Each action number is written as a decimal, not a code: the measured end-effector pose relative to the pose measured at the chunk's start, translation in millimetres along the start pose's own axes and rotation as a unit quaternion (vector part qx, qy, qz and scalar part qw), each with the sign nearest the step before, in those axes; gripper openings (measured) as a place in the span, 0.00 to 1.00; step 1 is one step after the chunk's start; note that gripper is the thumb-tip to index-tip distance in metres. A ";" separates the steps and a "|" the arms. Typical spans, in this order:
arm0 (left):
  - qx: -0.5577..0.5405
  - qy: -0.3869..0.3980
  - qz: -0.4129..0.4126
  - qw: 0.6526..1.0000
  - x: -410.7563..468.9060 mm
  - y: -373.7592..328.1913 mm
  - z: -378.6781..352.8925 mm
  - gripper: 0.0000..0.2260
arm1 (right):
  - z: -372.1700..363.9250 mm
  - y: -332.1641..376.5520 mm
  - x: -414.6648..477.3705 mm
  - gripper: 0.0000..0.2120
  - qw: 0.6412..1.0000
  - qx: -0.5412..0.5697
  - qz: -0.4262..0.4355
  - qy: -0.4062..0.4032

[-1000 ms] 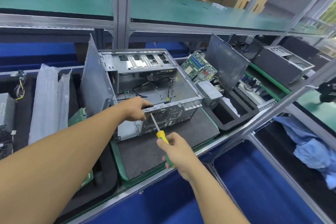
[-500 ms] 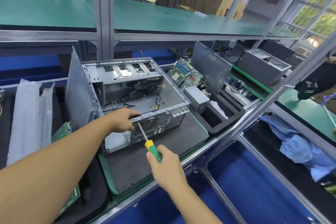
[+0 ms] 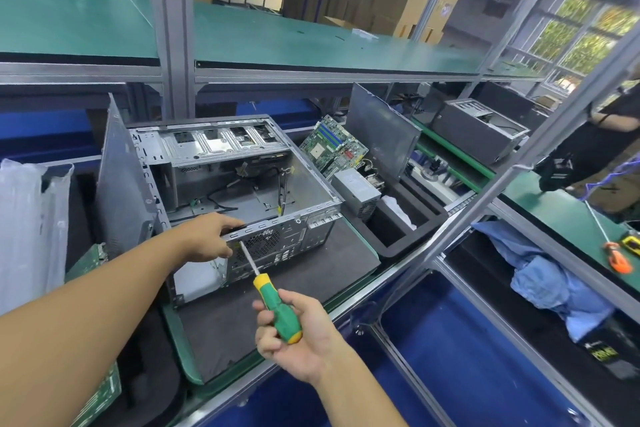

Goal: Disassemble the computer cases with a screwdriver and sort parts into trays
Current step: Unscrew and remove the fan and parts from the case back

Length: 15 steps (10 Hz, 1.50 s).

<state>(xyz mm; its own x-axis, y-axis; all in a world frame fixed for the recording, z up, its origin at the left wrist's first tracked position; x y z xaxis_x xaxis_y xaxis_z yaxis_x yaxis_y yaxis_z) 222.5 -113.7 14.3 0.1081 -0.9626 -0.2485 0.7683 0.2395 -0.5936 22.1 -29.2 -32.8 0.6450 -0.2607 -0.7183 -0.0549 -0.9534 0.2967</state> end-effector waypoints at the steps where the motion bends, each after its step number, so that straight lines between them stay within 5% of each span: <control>1: -0.004 0.004 0.003 1.000 -0.8 -0.2 -0.5 0.30 | 17.7 29.3 -4.9 0.14 0.957 -0.214 0.135 -0.143; 2: -0.006 0.006 0.010 1.000 -2.1 -0.1 -0.3 0.30 | -9.6 61.0 -41.9 0.13 0.610 -0.629 0.353 -0.328; 3: -0.009 0.006 0.011 1.000 -2.1 -1.5 0.4 0.30 | -41.3 46.7 -56.9 0.09 0.370 -0.734 0.428 -0.375; 4: -0.006 0.008 0.009 1.000 -3.1 -3.0 0.3 0.30 | -17.8 48.5 -38.2 0.11 0.690 -0.564 0.353 -0.286; 5: -0.005 0.009 0.009 1.000 -3.8 -3.3 0.7 0.30 | 1.7 11.7 -3.7 0.15 0.987 -0.080 0.109 -0.086; 6: 0.005 0.008 0.005 1.000 -4.4 -3.2 1.1 0.31 | -11.6 -2.5 2.1 0.17 0.999 0.040 0.021 0.014; 7: 0.001 0.007 0.006 1.000 -3.7 -1.5 0.2 0.30 | -9.0 11.1 0.5 0.11 0.992 -0.090 0.083 -0.033; 8: -0.007 0.006 0.011 1.000 -3.3 -0.1 -0.4 0.30 | -11.3 52.9 -28.0 0.10 0.741 -0.543 0.288 -0.271; 9: -0.002 0.006 0.010 1.000 -3.1 -1.3 0.3 0.30 | -51.2 47.2 -53.7 0.06 0.350 -0.762 0.378 -0.393; 10: -0.001 0.007 0.009 1.000 -3.3 -1.0 0.1 0.30 | -37.5 51.0 -43.0 0.06 0.532 -0.691 0.356 -0.336; 11: 0.000 0.010 0.006 1.000 -3.5 -1.9 -0.1 0.30 | -3.5 28.9 -7.6 0.09 0.956 -0.224 0.148 -0.117; 12: 0.007 0.008 0.006 1.000 -4.3 -2.1 0.9 0.30 | -11.0 12.6 -0.1 0.16 0.999 0.024 0.021 0.025; 13: 0.014 0.008 0.007 1.000 -5.3 -3.2 0.5 0.31 | -7.0 12.0 1.5 0.14 0.999 -0.026 0.034 0.002; 14: 0.021 0.005 0.006 1.000 -5.8 -4.8 0.8 0.30 | 2.8 47.5 -14.6 0.11 0.900 -0.341 0.219 -0.161; 15: 0.026 0.002 0.004 1.000 -6.0 -5.7 1.5 0.30 | -39.7 66.1 -57.1 0.12 0.420 -0.721 0.415 -0.363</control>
<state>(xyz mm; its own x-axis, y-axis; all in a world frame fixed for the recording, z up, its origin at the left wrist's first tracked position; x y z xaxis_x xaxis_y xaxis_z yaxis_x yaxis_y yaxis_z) 218.4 -109.5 20.4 0.1111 -0.9601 -0.2567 0.7986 0.2399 -0.5519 11.9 -71.3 52.8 0.4286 -0.8890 0.1611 0.8254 0.4578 0.3304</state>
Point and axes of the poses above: each hand's wrist, its own x-axis towards the middle knuckle, its own z-axis out of the back of the hand, y = z × x, the point moved 10 cm from there along x, towards the middle knuckle, and after that the axes turned 5 degrees about -z, right-handed, at the moved point
